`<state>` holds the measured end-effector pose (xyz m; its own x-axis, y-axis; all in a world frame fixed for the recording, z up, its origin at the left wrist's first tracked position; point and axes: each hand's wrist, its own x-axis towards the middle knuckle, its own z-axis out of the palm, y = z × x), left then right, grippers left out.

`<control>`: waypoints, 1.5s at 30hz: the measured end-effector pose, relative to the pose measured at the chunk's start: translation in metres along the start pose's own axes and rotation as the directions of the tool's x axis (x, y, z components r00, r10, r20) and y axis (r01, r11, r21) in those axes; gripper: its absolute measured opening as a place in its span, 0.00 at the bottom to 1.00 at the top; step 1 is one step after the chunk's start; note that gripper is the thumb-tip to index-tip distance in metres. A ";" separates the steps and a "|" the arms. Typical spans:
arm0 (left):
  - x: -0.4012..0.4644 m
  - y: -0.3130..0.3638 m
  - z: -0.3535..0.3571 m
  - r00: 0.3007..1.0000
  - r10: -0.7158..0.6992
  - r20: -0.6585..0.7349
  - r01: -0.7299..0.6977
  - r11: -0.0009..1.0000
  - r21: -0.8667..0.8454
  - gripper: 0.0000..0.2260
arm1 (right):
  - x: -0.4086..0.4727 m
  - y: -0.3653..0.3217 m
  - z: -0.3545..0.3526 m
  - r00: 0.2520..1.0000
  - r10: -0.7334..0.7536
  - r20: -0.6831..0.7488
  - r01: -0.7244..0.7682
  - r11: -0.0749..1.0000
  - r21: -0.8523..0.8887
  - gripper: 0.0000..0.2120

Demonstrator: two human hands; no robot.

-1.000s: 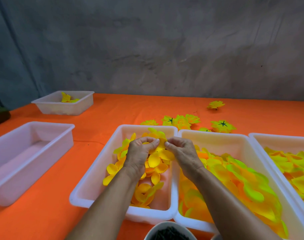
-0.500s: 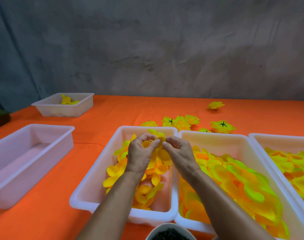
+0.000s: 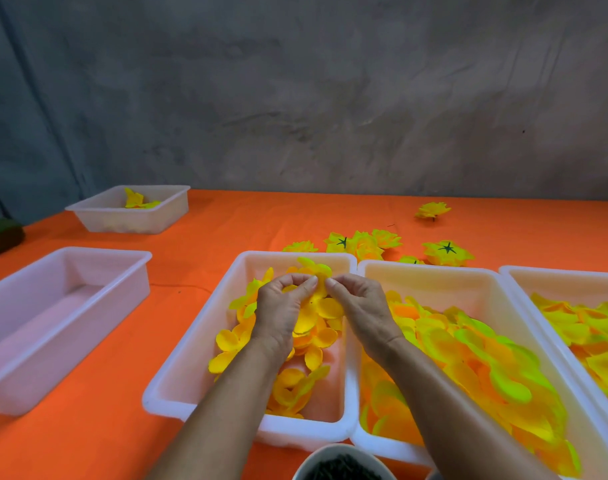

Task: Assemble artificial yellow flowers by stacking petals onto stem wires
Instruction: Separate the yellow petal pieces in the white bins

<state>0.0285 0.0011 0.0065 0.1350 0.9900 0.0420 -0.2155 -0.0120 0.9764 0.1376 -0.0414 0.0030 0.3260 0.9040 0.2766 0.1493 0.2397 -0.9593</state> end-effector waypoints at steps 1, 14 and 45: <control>0.001 -0.001 0.000 0.992 0.112 -0.053 -0.105 0.988 0.116 0.07 | 0.001 0.001 0.003 0.999 -0.029 -0.020 0.028 0.997 -0.076 0.08; -0.003 0.005 0.001 0.982 0.187 -0.009 -0.186 0.982 0.036 0.09 | 0.002 0.004 -0.002 0.973 -0.122 -0.196 0.052 0.944 -0.326 0.08; -0.002 0.002 -0.002 0.996 0.037 0.076 -0.046 0.992 0.117 0.08 | 0.001 0.001 -0.006 1.000 -0.009 0.014 0.009 1.000 -0.013 0.05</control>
<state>0.0263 -0.0007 0.0077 0.1996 0.9754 0.0938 -0.1064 -0.0736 0.9916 0.1432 -0.0427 0.0027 0.3121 0.9066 0.2841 0.1646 0.2430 -0.9560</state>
